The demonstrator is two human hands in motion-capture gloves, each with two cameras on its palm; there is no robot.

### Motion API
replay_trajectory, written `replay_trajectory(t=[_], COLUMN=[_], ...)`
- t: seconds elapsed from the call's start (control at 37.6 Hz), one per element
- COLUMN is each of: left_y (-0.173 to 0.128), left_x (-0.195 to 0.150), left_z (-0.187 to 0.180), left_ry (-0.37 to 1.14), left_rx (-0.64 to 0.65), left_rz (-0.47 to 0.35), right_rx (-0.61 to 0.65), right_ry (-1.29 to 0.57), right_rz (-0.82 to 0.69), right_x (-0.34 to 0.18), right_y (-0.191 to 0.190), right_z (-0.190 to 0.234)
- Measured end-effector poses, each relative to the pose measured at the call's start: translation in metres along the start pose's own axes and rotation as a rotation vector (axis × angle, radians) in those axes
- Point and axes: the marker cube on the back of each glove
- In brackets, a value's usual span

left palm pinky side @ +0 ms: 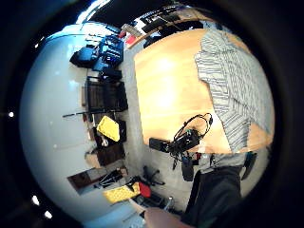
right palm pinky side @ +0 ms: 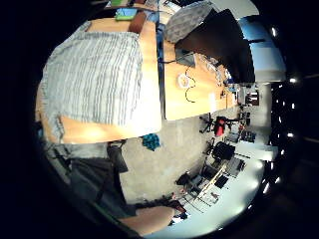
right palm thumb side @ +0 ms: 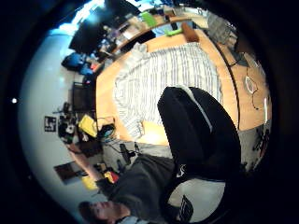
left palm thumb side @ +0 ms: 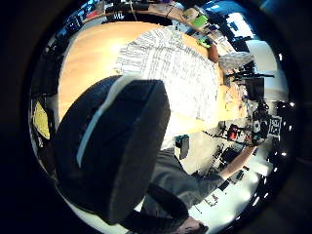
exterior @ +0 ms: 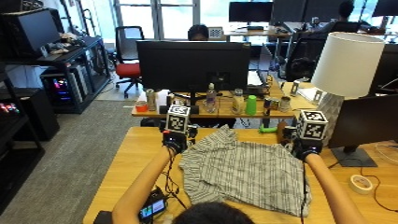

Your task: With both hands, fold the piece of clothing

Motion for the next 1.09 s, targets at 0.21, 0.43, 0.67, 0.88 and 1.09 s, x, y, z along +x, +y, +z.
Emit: replay_trajectory(t=[0.21,0.43,0.67,0.88,1.09], left_y=[0.004,0.002,-0.002,0.002,0.002], left_x=[0.005,0.007,0.006,0.010,0.026], left_z=[0.004,0.007,0.017,0.031,0.047], left_ry=[-0.019,-0.038,-0.015,0.012,0.027], left_rx=[-0.011,-0.025,-0.026,-0.075,-0.028], left_rz=[0.006,0.010,0.014,0.055,0.153], right_rx=[0.007,-0.005,-0.018,-0.016,-0.093], right_ry=[-0.004,-0.004,-0.016,-0.031,0.000], right_rz=[-0.014,-0.004,-0.036,-0.067,-0.081], right_x=[-0.001,0.004,-0.001,-0.009,-0.003], right_y=[0.014,0.022,0.014,0.033,0.033], right_z=[-0.002,-0.004,0.000,-0.005,0.015])
